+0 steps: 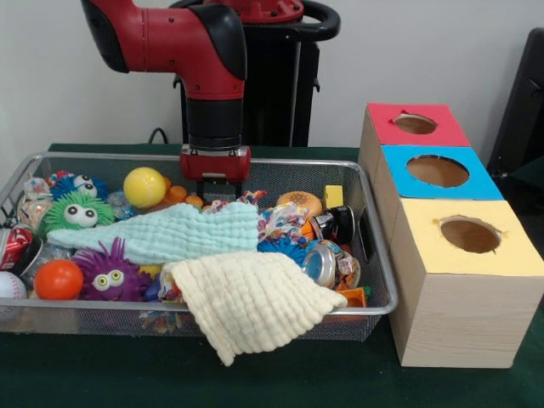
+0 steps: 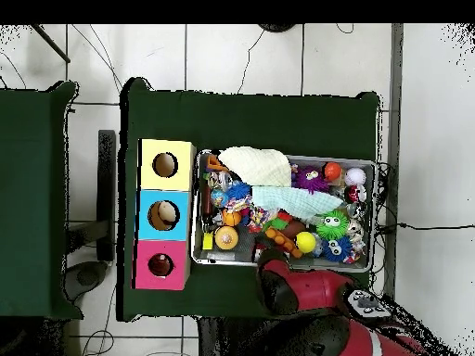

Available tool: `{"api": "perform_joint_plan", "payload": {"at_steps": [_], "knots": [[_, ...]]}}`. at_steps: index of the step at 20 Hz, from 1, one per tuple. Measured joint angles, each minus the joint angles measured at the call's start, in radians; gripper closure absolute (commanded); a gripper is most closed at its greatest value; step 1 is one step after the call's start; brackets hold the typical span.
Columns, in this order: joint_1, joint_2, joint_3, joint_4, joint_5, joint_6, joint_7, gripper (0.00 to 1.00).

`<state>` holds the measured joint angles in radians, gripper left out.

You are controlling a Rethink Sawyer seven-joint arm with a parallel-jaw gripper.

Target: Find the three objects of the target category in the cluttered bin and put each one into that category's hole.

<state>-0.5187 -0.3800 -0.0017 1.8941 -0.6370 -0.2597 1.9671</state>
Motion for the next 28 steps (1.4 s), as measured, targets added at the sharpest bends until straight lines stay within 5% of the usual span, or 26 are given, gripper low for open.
{"api": "perform_joint_plan", "payload": {"at_steps": [9,21,28], "knots": [[-0.029,-0.006,0.024,0.000,-0.037,0.009,0.000,0.00],[-0.071,-0.084,0.039,0.000,-0.038,0.186,0.000,0.00],[-0.083,-0.115,0.039,-0.005,-0.038,0.200,0.000,0.00]]}}
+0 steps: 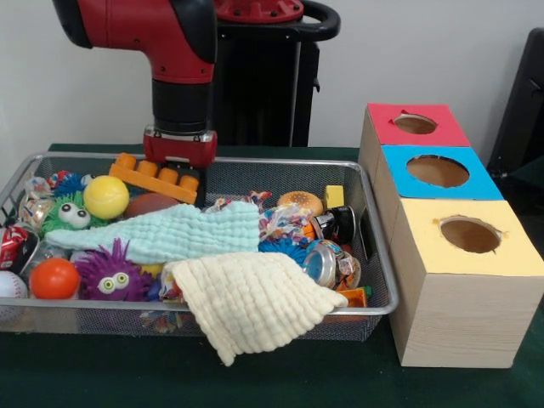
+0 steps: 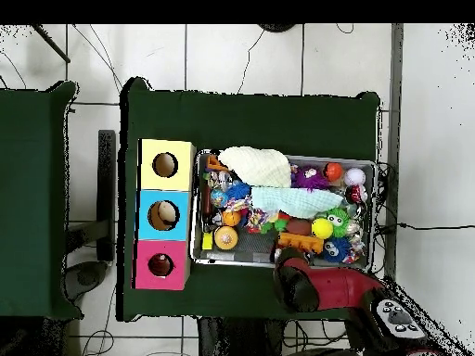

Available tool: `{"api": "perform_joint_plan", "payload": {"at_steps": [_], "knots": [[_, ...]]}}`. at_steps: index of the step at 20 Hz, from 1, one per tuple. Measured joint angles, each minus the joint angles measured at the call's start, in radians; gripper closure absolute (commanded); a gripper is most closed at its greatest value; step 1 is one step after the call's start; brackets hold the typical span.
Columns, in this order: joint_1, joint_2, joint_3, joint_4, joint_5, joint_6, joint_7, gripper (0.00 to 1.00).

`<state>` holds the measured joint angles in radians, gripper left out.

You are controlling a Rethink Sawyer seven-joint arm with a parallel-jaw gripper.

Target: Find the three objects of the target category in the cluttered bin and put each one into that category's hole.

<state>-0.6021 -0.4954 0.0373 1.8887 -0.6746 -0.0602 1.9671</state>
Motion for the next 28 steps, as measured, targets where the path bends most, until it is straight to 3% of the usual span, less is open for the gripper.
{"api": "perform_joint_plan", "payload": {"at_steps": [21,28], "knots": [[-0.022,-0.018,0.003,-0.008,0.000,0.001,0.000,0.00],[-0.030,-0.015,0.003,-0.008,-0.001,-0.044,0.000,0.00]]}}
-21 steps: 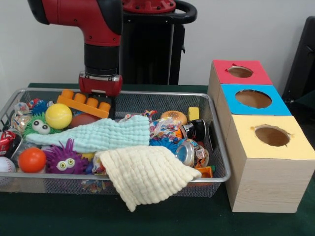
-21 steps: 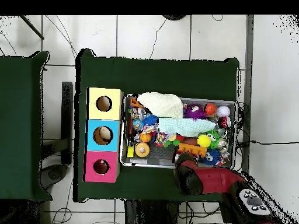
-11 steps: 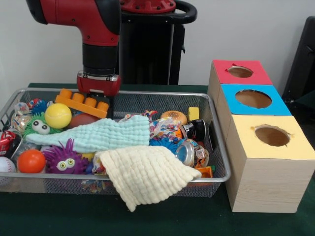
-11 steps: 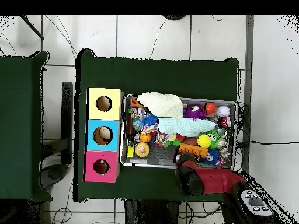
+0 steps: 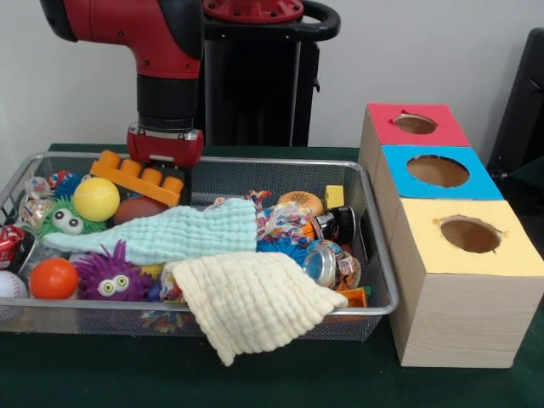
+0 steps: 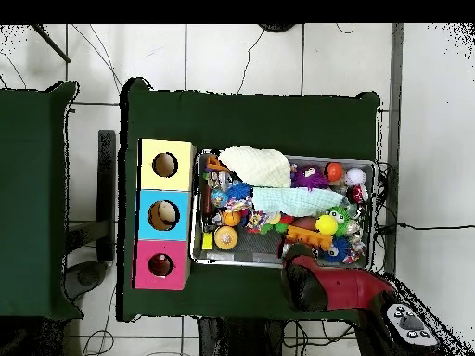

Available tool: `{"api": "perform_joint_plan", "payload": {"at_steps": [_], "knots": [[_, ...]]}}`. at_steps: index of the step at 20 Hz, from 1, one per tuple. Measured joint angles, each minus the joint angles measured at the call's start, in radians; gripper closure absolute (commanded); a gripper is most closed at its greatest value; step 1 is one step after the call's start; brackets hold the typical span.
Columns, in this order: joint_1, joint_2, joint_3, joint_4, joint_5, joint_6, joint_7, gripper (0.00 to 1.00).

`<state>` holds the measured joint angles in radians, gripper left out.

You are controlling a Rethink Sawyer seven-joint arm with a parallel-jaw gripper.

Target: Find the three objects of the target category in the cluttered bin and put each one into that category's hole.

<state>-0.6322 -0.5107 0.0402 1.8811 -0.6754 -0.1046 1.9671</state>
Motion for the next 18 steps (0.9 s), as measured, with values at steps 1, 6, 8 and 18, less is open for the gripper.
{"api": "perform_joint_plan", "payload": {"at_steps": [1,6,8,18], "knots": [[0.000,0.000,0.000,0.000,0.000,-0.006,0.000,0.00],[-0.002,0.000,0.000,0.000,0.000,-0.009,0.000,0.00],[-0.004,-0.001,0.000,0.000,-0.001,-0.009,0.000,0.00],[-0.085,-0.023,0.087,0.021,-0.056,-0.005,0.000,0.00]]}}
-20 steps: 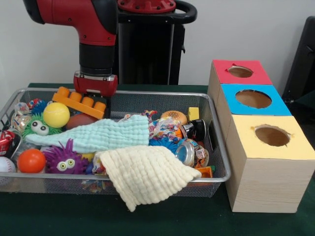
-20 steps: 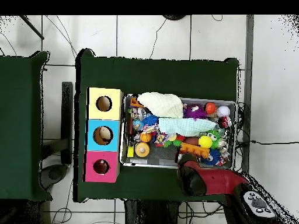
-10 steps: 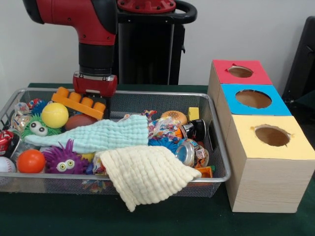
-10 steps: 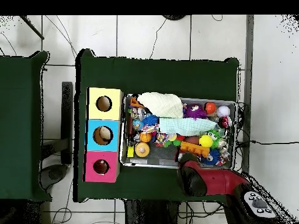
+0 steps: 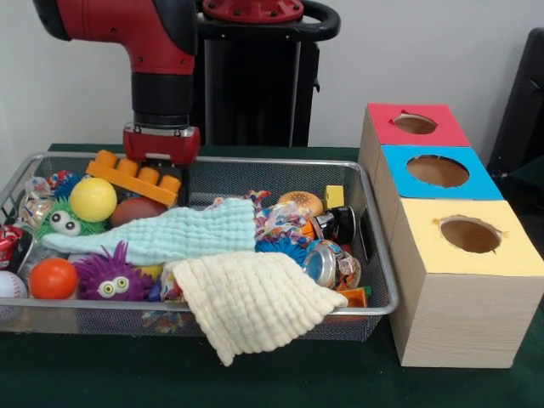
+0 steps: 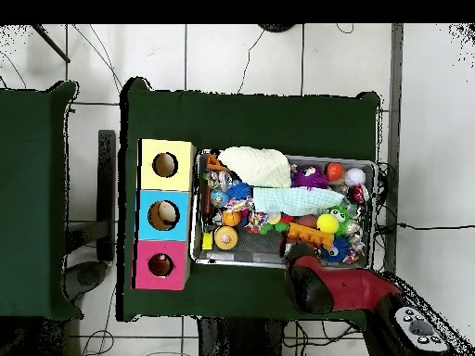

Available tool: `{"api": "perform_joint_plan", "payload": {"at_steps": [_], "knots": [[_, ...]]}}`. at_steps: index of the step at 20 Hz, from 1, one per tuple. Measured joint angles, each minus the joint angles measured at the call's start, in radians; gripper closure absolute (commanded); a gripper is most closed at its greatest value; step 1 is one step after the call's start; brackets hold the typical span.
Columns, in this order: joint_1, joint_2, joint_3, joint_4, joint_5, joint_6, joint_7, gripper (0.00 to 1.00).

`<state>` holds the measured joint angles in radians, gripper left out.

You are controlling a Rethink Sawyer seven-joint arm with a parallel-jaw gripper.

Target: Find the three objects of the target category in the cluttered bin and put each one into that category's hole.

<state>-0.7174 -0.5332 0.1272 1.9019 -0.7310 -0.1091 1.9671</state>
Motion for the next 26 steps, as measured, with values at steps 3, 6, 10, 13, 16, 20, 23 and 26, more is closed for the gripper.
{"api": "perform_joint_plan", "payload": {"at_steps": [3,6,10,13,16,20,23,26], "knots": [[-0.087,0.003,0.095,0.022,-0.005,0.038,0.000,0.00],[-0.185,0.007,0.206,0.050,0.023,0.152,0.000,0.00],[-0.173,-0.028,0.225,0.063,0.087,0.244,0.000,0.00],[-0.119,-0.084,0.224,0.075,0.155,0.292,0.000,0.00],[-0.038,-0.173,0.225,0.097,0.257,0.346,0.000,0.00],[0.028,-0.270,0.226,0.124,0.366,0.408,0.000,0.00],[0.059,-0.333,0.226,0.136,0.435,0.459,0.000,0.00],[0.095,-0.411,0.224,0.150,0.514,0.521,0.000,0.00]]}}
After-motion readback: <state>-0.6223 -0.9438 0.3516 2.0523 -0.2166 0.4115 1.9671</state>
